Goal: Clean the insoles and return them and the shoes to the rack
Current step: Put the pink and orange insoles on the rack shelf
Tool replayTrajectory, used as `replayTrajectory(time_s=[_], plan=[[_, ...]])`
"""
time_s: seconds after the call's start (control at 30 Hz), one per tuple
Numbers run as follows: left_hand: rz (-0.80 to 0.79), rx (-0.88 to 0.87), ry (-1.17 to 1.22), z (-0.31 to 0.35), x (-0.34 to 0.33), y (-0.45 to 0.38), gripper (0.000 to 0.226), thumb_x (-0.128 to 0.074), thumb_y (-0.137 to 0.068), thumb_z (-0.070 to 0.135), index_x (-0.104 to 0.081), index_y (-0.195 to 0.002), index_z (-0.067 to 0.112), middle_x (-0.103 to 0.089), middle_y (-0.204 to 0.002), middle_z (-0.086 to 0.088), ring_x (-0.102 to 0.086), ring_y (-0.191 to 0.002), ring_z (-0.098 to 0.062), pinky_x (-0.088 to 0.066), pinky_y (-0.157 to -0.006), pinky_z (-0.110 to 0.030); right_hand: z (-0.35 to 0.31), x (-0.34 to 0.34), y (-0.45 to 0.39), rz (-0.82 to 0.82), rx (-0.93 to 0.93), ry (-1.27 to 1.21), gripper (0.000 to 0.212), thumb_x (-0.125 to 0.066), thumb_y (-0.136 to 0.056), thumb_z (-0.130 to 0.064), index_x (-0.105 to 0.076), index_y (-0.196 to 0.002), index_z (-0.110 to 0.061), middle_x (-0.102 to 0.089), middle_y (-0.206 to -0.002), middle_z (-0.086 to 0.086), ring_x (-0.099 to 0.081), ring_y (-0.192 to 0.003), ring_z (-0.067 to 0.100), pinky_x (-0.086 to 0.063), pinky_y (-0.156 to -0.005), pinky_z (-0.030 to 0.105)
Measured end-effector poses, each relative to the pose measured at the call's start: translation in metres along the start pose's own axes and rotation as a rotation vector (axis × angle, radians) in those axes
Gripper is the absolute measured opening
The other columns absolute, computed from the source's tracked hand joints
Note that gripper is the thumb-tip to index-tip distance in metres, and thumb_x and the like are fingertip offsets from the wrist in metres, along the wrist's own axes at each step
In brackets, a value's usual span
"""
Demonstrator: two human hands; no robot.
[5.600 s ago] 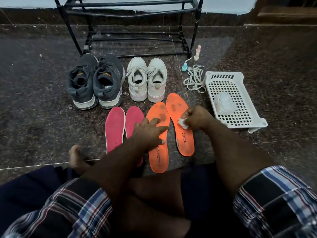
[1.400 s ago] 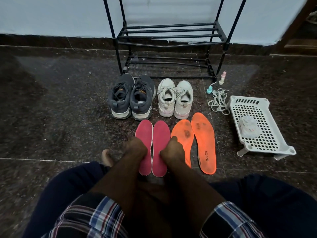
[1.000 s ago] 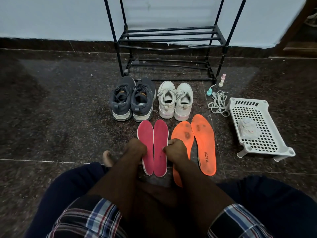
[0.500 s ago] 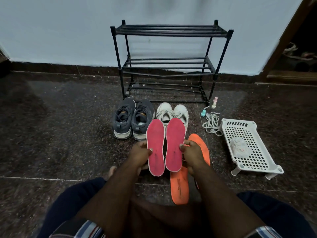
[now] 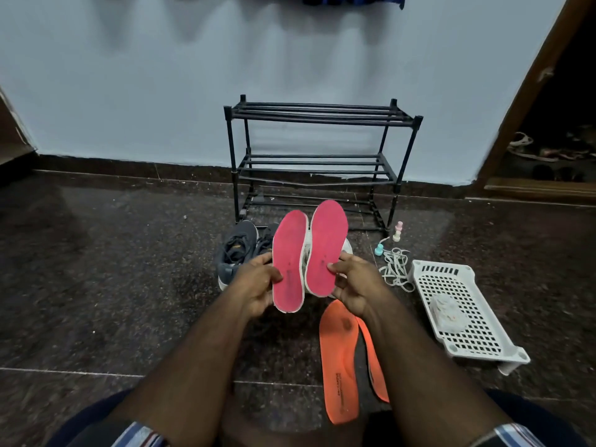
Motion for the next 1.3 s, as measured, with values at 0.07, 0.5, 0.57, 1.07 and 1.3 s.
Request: replayTrajectory(time_s=[0.07,0.5,0.57,1.07,1.3], plan=[[0.062,-0.042,0.007,0.009,0.004,-0.016,0.052,-0.04,-0.088,-0.02,-0.059,-0.13,0.002,-0.071,-0.115,-0.021,-0.07,-0.09,-0.028,-0.06,-0.061,-0.033,-0.009,-0.003,-0.013,0.005,0.015,-0.059,0.038,-0.047,-0.089,0.014,-0.06,-0.121,0.001,-0.07,-0.096,0.015,-0.066,-0.077,0.021,-0.058,-0.057,0.029],[0.32,-0.264,0.12,0.116,0.01,-0.229,0.039,-0.05,-0.095,-0.009,-0.065,-0.119,0.018,-0.076,-0.102,-0.008,-0.075,-0.079,-0.023,-0.06,-0.059,-0.038,-0.12,-0.027,-0.247,0.029,0.199,0.058,0.037,-0.055,-0.094,0.0,-0.058,-0.126,-0.019,-0.074,-0.104,0.004,-0.072,-0.077,0.02,-0.054,-0.064,0.039],[0.335,-0.275,0.067,0.142,0.013,-0.261,0.036,-0.051,-0.096,-0.007,-0.064,-0.12,0.016,-0.075,-0.103,-0.009,-0.075,-0.078,-0.024,-0.061,-0.061,-0.041,-0.136,-0.045,-0.281,-0.023,0.182,0.044,0.043,-0.051,-0.092,0.009,-0.055,-0.129,-0.014,-0.072,-0.111,0.009,-0.071,-0.086,0.021,-0.059,-0.061,0.035],[0.447,-0.263,-0.211,0.214,0.048,-0.365,0.046,-0.066,-0.089,-0.005,-0.057,-0.133,0.006,-0.067,-0.12,-0.016,-0.071,-0.096,-0.03,-0.061,-0.078,-0.05,-0.153,-0.102,-0.401,0.087,0.252,0.409,0.033,-0.064,-0.083,0.012,-0.061,-0.112,-0.003,-0.071,-0.095,0.012,-0.071,-0.089,0.029,-0.06,-0.074,0.043],[0.443,-0.337,-0.956,0.24,0.037,-0.361,0.021,-0.074,-0.079,0.015,-0.071,-0.099,0.009,-0.072,-0.101,-0.013,-0.069,-0.094,-0.03,-0.058,-0.088,-0.048,-0.151,-0.093,-0.405,0.085,0.214,0.577,0.023,-0.062,-0.077,0.014,-0.062,-0.076,-0.009,-0.071,-0.095,0.019,-0.071,-0.087,0.03,-0.061,-0.073,0.043]])
Point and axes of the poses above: each hand's wrist, its own y-axis away from the middle knuckle, its own x-axis out of the back of the hand, z = x × y, the point moved 10 cm from there along -y, towards the middle knuckle
